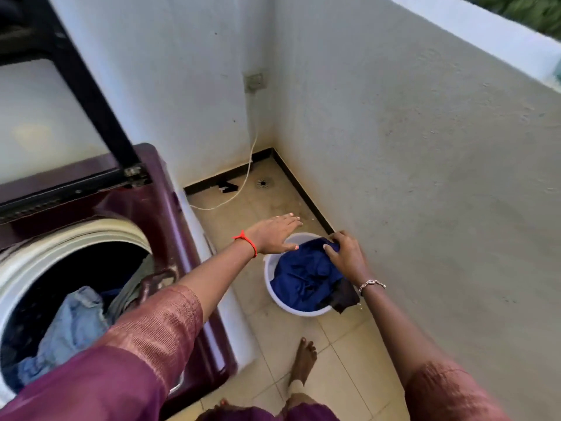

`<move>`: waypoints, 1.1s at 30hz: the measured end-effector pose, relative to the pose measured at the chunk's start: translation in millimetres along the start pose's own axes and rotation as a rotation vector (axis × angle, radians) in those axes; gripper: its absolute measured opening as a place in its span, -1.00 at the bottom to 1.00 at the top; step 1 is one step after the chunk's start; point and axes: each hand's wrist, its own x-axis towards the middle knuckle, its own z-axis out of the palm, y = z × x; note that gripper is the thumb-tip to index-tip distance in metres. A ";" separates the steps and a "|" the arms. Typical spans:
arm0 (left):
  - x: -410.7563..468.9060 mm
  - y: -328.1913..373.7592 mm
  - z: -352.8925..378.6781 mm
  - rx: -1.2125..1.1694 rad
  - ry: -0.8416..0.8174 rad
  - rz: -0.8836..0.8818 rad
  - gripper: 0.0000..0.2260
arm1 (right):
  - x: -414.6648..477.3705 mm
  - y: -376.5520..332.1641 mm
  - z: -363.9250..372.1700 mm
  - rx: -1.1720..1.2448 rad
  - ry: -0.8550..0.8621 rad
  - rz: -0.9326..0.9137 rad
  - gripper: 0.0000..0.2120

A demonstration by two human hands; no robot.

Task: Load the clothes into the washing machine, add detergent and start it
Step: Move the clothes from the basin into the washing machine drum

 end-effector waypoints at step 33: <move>261.3 -74.6 431.7 0.225 -0.475 -0.209 0.07 | 188.7 309.0 353.6 -0.832 -0.447 -0.269 -0.09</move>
